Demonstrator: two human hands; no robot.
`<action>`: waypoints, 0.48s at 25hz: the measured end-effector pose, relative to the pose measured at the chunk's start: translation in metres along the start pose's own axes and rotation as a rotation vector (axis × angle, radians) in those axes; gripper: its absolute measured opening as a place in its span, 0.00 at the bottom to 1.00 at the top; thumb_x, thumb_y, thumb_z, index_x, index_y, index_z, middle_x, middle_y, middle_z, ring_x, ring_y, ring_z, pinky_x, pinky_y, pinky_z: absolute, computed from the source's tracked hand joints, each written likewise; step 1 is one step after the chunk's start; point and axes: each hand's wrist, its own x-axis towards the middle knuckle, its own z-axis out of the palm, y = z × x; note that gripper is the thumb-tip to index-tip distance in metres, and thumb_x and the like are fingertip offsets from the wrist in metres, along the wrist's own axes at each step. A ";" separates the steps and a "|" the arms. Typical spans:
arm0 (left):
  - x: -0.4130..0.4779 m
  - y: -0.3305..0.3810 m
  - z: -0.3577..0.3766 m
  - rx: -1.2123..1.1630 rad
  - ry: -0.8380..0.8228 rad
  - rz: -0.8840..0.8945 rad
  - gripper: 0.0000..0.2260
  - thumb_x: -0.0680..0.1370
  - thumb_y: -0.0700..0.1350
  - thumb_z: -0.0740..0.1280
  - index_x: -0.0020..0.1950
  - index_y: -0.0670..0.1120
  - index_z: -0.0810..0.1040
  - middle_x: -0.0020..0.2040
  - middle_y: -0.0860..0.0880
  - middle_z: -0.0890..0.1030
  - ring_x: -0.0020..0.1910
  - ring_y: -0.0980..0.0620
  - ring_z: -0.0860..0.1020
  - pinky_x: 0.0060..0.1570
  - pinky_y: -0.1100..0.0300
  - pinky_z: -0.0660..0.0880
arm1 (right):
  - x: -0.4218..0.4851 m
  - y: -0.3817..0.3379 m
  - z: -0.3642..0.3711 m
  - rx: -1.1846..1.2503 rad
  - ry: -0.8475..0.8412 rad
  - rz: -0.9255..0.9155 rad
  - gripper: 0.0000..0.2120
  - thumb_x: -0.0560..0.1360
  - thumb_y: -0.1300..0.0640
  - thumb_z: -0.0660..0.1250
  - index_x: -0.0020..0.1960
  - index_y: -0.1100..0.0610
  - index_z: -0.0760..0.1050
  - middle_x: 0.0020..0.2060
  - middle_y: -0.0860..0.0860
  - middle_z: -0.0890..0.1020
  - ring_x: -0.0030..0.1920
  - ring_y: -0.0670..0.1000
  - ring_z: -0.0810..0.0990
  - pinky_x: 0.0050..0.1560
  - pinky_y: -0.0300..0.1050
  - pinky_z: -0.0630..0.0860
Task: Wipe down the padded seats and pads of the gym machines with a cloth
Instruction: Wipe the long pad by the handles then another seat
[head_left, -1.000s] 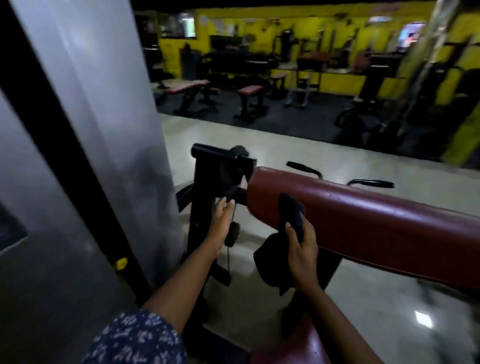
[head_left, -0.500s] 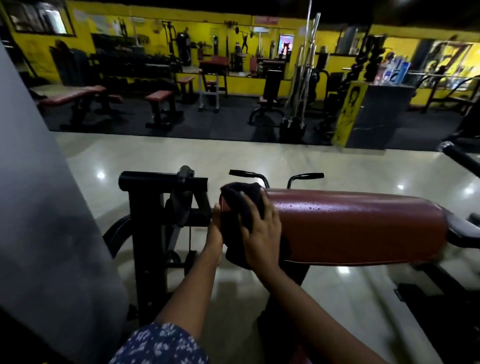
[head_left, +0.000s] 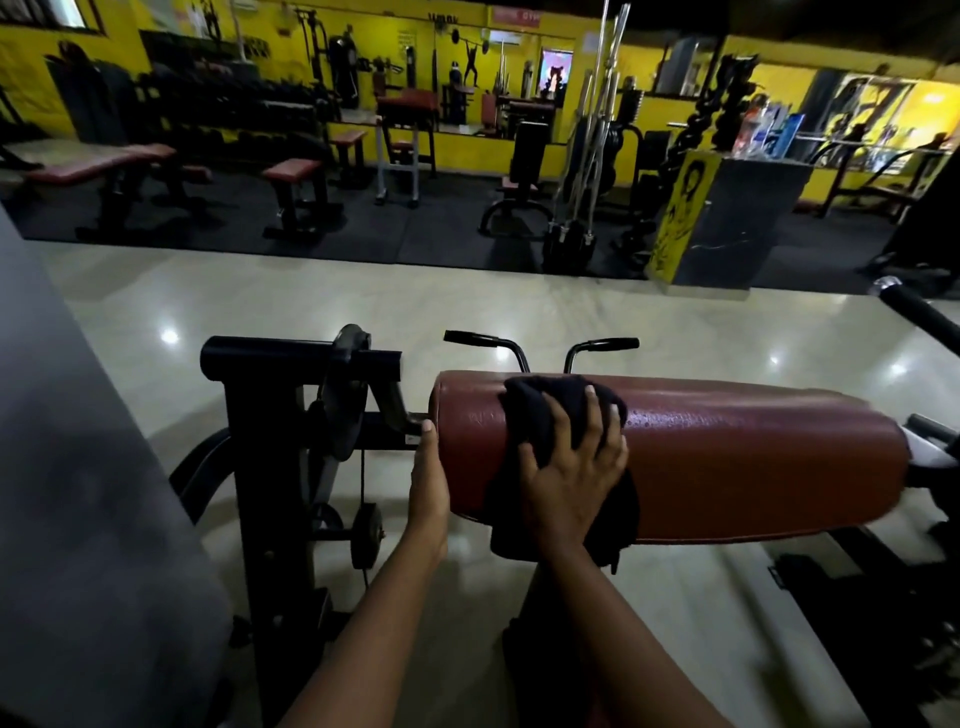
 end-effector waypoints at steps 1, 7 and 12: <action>0.001 -0.001 0.001 -0.018 -0.008 0.008 0.30 0.75 0.68 0.52 0.67 0.51 0.73 0.62 0.49 0.78 0.59 0.50 0.76 0.58 0.54 0.72 | 0.000 -0.015 0.000 0.014 -0.017 0.004 0.26 0.65 0.42 0.58 0.61 0.49 0.74 0.69 0.56 0.69 0.69 0.58 0.60 0.65 0.57 0.56; -0.013 0.008 -0.002 0.099 0.027 0.130 0.24 0.78 0.60 0.55 0.71 0.52 0.67 0.69 0.49 0.72 0.66 0.49 0.71 0.67 0.49 0.68 | 0.032 -0.030 -0.002 -0.003 -0.223 -0.247 0.25 0.68 0.38 0.54 0.59 0.45 0.76 0.62 0.53 0.77 0.65 0.58 0.71 0.65 0.55 0.59; -0.049 0.001 -0.004 0.454 0.103 0.384 0.26 0.78 0.56 0.60 0.75 0.51 0.61 0.75 0.49 0.61 0.73 0.51 0.62 0.71 0.52 0.62 | 0.036 0.015 -0.008 0.006 -0.125 0.019 0.25 0.67 0.40 0.56 0.58 0.49 0.77 0.65 0.54 0.75 0.67 0.58 0.67 0.65 0.58 0.62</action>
